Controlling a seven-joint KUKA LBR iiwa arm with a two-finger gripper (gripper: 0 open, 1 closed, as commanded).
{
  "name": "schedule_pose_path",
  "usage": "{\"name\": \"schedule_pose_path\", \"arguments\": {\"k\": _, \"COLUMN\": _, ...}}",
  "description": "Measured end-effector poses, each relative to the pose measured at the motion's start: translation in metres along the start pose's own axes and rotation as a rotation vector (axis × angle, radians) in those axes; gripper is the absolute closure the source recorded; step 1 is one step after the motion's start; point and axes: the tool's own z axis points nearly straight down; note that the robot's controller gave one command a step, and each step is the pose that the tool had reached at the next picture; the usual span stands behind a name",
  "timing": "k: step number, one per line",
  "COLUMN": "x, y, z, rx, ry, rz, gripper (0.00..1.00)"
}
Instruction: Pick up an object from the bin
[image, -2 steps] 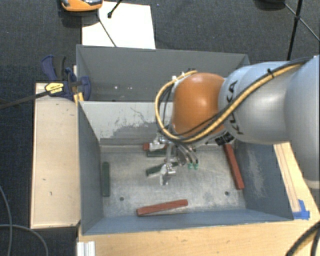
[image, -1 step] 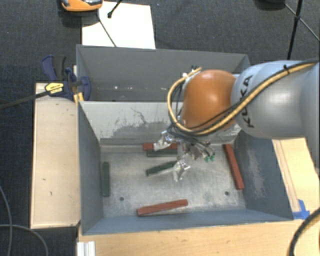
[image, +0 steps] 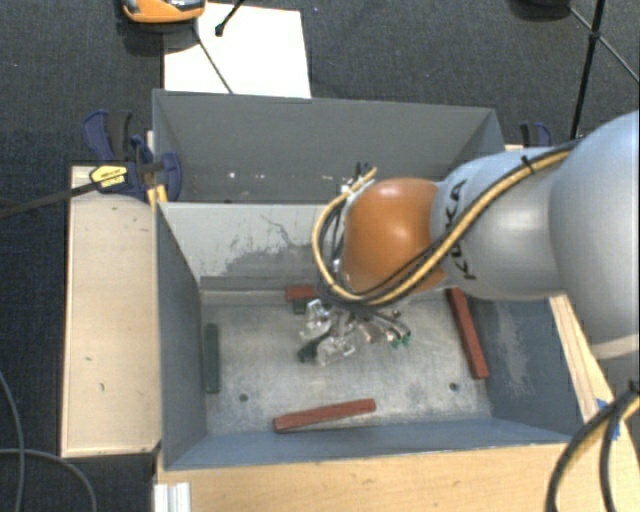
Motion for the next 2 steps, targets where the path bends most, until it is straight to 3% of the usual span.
{"name": "schedule_pose_path", "arguments": {"k": 1, "x": 0.0, "y": 0.0, "z": 0.0, "rx": 0.0, "ry": 0.0, "rz": 0.001, "gripper": 1.0}}
{"name": "schedule_pose_path", "arguments": {"k": 2, "x": -0.017, "y": 0.014, "z": -0.198, "rx": -0.002, "ry": 0.013, "rz": -0.033, "gripper": 1.0}}
